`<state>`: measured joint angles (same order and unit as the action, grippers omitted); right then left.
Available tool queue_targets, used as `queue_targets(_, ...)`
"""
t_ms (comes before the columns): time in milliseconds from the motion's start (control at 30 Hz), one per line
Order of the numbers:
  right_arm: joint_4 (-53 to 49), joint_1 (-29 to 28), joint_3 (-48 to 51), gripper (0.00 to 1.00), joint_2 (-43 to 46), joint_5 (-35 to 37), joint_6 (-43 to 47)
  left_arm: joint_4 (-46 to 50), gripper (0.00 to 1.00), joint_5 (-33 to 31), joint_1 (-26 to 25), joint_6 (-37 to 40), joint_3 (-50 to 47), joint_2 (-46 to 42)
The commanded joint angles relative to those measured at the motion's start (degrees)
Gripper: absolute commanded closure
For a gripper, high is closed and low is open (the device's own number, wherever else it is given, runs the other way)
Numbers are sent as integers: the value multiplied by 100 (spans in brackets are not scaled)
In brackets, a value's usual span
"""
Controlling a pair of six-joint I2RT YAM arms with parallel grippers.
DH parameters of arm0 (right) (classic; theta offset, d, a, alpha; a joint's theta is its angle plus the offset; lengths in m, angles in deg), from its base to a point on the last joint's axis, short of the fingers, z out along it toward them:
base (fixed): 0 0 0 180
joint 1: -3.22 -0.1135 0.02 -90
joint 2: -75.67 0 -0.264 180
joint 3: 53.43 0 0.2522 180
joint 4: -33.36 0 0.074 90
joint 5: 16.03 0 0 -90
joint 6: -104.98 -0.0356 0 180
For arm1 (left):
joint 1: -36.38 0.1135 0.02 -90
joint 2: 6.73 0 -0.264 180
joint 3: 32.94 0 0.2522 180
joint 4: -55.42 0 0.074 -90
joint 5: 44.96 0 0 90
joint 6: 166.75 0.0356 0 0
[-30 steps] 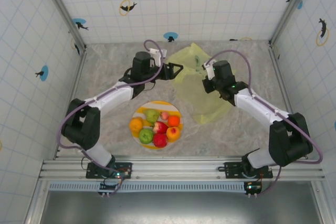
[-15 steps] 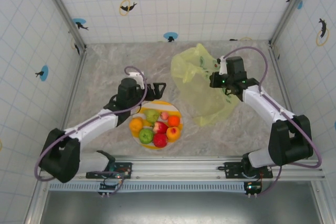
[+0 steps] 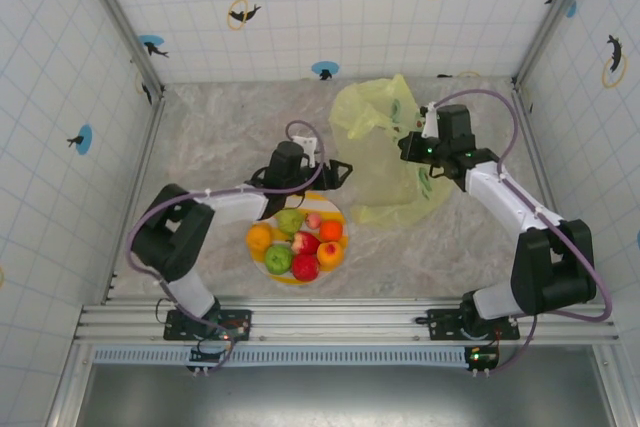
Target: Place the fruits into the plastic bag
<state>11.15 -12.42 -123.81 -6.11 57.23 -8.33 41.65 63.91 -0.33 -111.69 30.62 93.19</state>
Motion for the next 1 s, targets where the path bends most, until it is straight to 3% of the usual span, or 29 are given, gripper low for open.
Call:
queue_targets(0, 95, 28, -210, 98, 200, -164, -38, -270, 23, -94, -21, -64, 558, 599)
queue_targets(100, -101, 36, -233, 98, 326, -172, 76, -451, 37, -35, -21, -115, 1074, 1054)
queue_targets(167, -242, 40, -266, 98, 401, -146, 175, -507, 51, 57, -21, -168, 1336, 1293)
queue_targets(267, -529, 36, -394, 98, 519, 92, 369, -556, 82, 244, -21, -302, 1588, 1504)
queue_targets(367, -972, 30, -700, 98, 596, 610, 704, -604, 100, 235, -36, -367, 1477, 1422)
queue_targets(700, -1933, -496, -1769, 98, 644, 4010, 1954, -169, 100, 144, -224, -373, 981, 810)
queue_targets(967, -2258, -578, -2591, 98, 308, 5478, 2664, 102, 100, -176, -289, -186, 743, 724)
